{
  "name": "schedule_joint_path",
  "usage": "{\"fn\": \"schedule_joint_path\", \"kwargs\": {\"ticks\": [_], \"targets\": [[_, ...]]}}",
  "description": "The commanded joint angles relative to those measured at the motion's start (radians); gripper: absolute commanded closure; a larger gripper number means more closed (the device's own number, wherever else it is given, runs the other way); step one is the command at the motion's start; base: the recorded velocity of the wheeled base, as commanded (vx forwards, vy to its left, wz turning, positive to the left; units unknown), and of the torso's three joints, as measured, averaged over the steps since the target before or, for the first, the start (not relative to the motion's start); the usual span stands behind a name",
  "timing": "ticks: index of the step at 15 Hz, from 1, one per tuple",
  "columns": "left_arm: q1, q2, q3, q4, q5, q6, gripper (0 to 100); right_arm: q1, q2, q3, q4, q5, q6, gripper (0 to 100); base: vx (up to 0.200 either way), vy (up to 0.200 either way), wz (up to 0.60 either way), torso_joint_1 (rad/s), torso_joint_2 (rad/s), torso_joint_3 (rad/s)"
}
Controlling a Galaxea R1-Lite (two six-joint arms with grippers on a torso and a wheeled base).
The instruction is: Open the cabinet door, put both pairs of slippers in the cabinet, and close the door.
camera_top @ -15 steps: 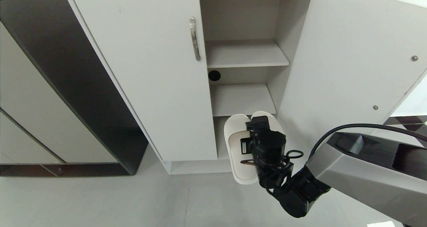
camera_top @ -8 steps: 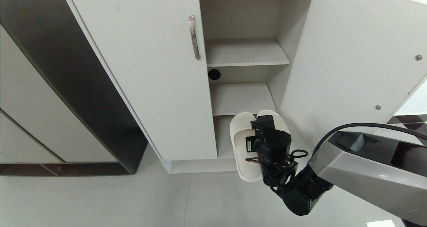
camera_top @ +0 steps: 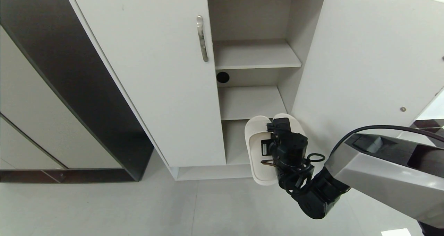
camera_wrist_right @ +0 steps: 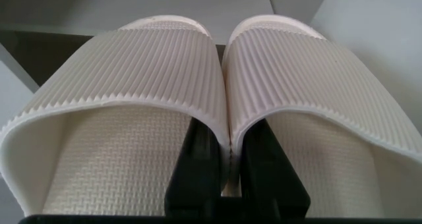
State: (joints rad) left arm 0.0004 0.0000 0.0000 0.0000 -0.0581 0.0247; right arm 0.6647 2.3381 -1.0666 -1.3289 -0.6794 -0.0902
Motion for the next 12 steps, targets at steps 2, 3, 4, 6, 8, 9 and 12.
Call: {"fn": "schedule_joint_path", "kwargs": {"ticks": [2,3,4,6,8,9,12], "targets": [[0.001,0.002,0.0,0.0,0.0,0.0,100,-0.011,-0.002,-0.001,0.001,0.001,0.0,100,0.0,0.0,0.0,0.0,0.0,0.0],[0.0,0.002,0.0,0.0,0.0,0.0,100,-0.011,0.0,-0.001,0.001,0.001,0.0,100,0.0,0.0,0.0,0.0,0.0,0.0],[0.0,0.002,0.0,0.0,-0.002,0.0,100,-0.011,0.001,-0.003,0.001,0.001,0.0,100,0.0,0.0,0.0,0.0,0.0,0.0],[0.001,0.002,0.0,0.0,-0.002,0.003,100,0.003,0.003,-0.007,0.005,0.006,0.003,100,0.0,0.0,0.0,0.0,0.0,0.0],[0.0,0.002,0.0,0.0,-0.002,0.004,100,0.024,0.021,-0.019,0.005,0.029,0.003,100,0.0,0.0,0.0,0.0,0.0,0.0],[0.001,0.002,0.0,0.0,-0.002,0.004,100,0.038,0.04,-0.041,0.011,0.035,0.004,100,0.0,0.0,0.0,0.0,0.0,0.0],[0.001,0.002,0.0,0.0,-0.002,0.004,100,0.052,0.079,-0.11,0.065,0.037,0.02,100,0.0,0.0,0.0,0.0,0.0,0.0]]}}
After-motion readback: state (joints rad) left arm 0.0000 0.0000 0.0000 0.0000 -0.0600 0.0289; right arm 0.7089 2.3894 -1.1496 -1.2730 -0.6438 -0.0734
